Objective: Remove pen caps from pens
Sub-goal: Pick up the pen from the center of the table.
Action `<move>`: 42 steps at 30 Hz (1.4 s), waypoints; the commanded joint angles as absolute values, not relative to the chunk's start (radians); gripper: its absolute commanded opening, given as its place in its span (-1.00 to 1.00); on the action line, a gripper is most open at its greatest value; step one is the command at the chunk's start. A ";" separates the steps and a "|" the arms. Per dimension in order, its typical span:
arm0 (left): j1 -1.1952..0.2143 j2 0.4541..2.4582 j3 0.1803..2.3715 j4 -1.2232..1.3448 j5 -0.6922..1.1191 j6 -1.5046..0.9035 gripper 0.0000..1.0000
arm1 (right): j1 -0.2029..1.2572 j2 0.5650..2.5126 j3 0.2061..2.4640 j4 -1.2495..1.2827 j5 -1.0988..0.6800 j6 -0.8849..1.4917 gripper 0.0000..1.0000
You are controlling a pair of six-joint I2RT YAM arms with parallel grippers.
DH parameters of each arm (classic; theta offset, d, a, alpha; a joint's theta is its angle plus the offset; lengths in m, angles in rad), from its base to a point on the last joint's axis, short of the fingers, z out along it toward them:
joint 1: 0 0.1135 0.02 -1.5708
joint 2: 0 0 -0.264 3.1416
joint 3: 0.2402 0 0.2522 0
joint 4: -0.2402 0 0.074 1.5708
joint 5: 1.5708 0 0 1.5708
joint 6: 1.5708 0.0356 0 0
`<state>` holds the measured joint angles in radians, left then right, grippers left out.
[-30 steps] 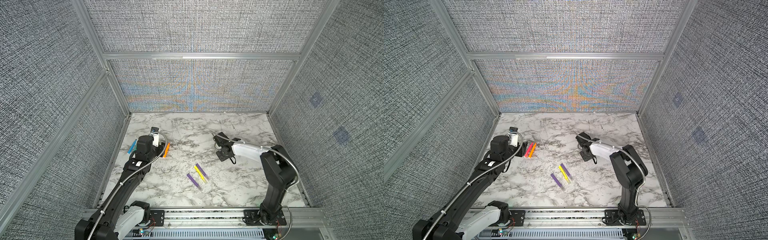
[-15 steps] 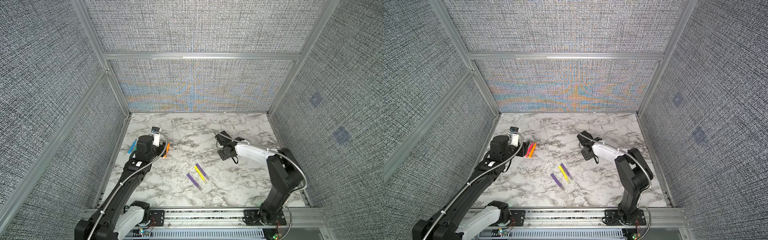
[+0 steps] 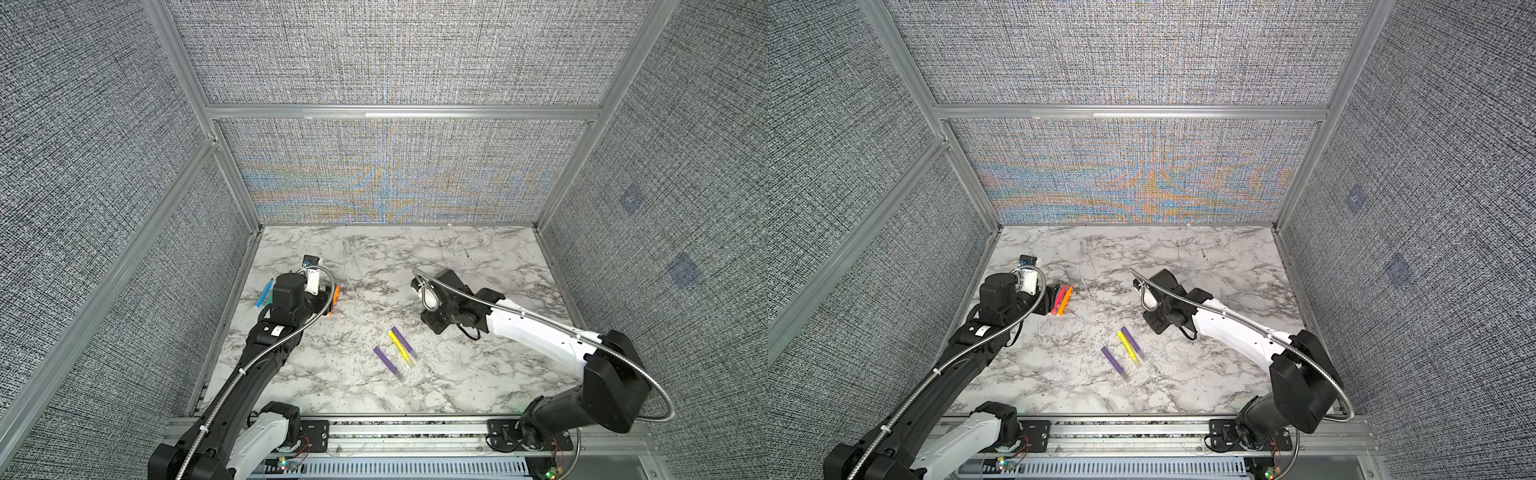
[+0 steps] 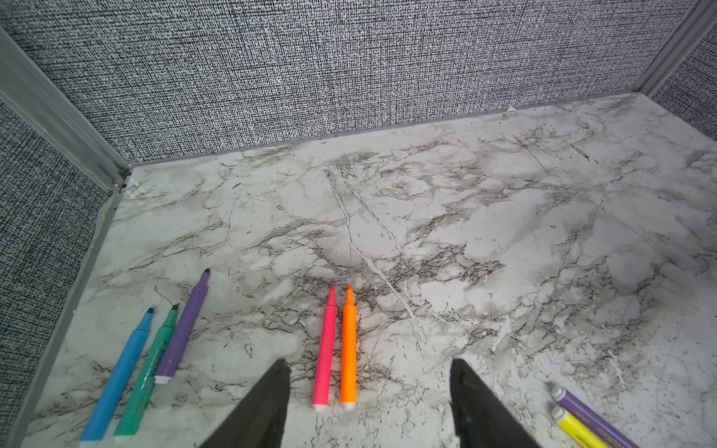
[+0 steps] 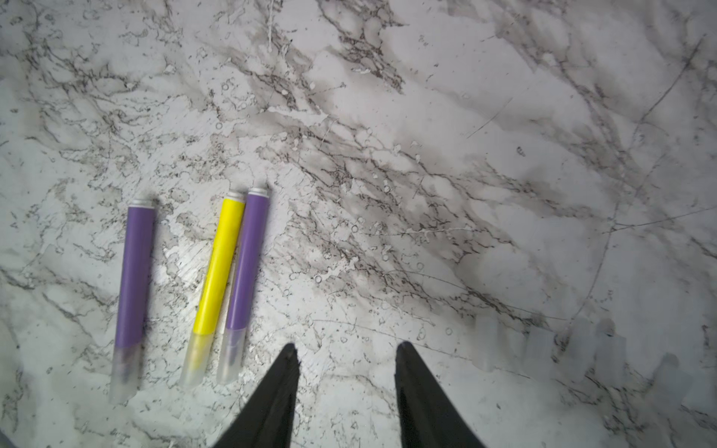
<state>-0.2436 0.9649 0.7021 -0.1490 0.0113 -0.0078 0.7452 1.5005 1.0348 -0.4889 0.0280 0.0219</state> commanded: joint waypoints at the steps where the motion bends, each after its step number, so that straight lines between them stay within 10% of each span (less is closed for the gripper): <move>1: -0.245 0.962 0.701 -0.096 0.015 -0.020 0.31 | 0.774 1.510 1.009 -0.442 -0.037 0.041 -0.12; 26: -0.254 0.954 0.692 -0.087 0.014 -0.017 0.31 | 0.887 1.671 0.957 -0.376 -0.051 0.077 -0.17; 42: -0.270 0.967 0.699 -0.099 -0.034 0.012 0.31 | 0.874 1.746 0.973 -0.391 0.075 0.079 -0.81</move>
<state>-0.2626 0.9638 0.6930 -0.1318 0.0032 -0.0048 0.8848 1.7523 0.9848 -0.3771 0.0029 0.0704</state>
